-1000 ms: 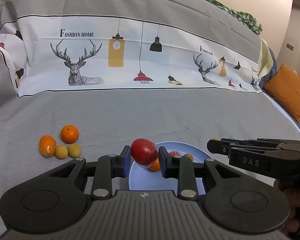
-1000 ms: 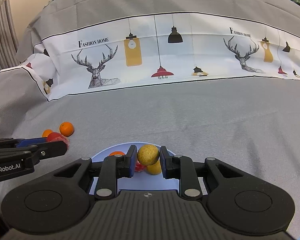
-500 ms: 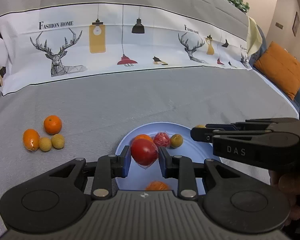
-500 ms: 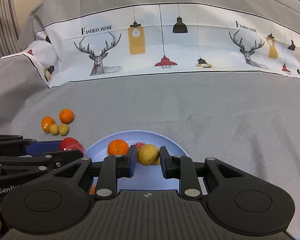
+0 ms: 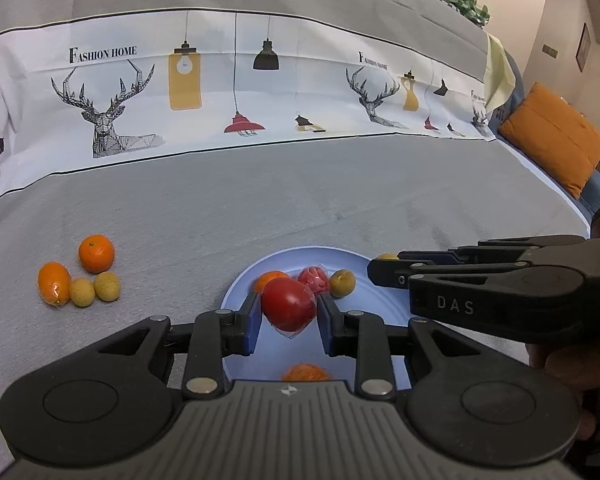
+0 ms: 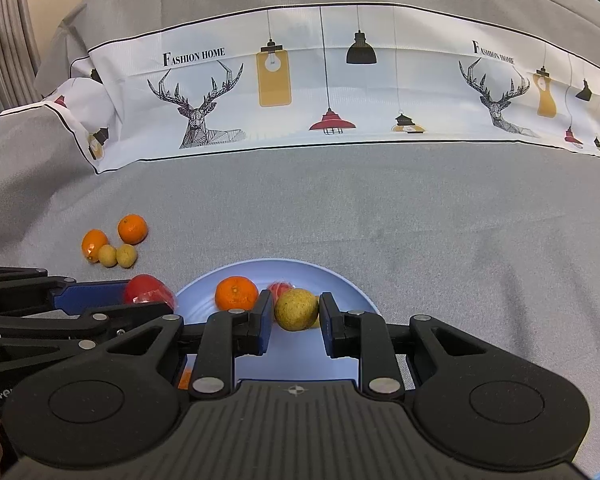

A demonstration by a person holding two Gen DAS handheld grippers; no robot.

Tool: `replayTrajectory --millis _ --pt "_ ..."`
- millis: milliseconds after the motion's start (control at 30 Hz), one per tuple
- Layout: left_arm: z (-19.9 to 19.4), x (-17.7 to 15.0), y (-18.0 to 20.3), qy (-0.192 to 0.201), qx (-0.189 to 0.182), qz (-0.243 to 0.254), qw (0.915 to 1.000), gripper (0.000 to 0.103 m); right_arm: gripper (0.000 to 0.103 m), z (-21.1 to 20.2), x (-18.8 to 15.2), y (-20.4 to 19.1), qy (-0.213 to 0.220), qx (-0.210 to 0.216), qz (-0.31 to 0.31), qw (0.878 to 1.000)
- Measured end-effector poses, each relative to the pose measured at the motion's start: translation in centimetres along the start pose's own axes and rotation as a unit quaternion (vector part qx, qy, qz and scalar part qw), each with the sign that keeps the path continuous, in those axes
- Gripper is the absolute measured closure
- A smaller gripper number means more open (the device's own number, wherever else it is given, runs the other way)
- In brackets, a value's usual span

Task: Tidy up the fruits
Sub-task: 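Open both tools over the blue plate to drop the apple and yellow fruit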

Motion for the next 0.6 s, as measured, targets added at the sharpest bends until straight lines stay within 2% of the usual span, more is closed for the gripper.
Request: replayTrajectory --millis 67,100,167,233,600 --pt "-0.16 0.14 -0.08 0.006 0.0 -0.003 1.0 0.062 0.077 0.07 -0.08 0.0 -0.003 0.0 0.001 1.0" --pt "-0.25 0.19 -0.14 0.009 -0.001 -0.005 1.0 0.062 0.077 0.09 -0.11 0.0 -0.003 0.0 0.001 1.0" --pt "-0.38 0.34 -0.27 0.013 -0.001 -0.009 0.9999 0.062 0.074 0.08 -0.11 0.04 -0.003 -0.001 0.002 1.0" --pt "-0.38 0.38 -0.34 0.014 0.001 -0.011 0.9998 0.062 0.067 0.04 -0.04 0.13 -0.002 -0.003 0.004 1.0" --pt "-0.53 0.45 -0.61 0.023 0.016 -0.011 0.9996 0.063 0.066 -0.14 0.1 0.15 0.003 0.0 0.003 1.0"
Point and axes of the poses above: each gripper's, at about its wrist camera, not at the fingertips, and z roughly the way its jaws point, y to its right, x to its top, the point moved 9 cm from there along z, roughly the way its jaws point, and after that the axes turned 3 degrees about -y, right-handed, at the moved point
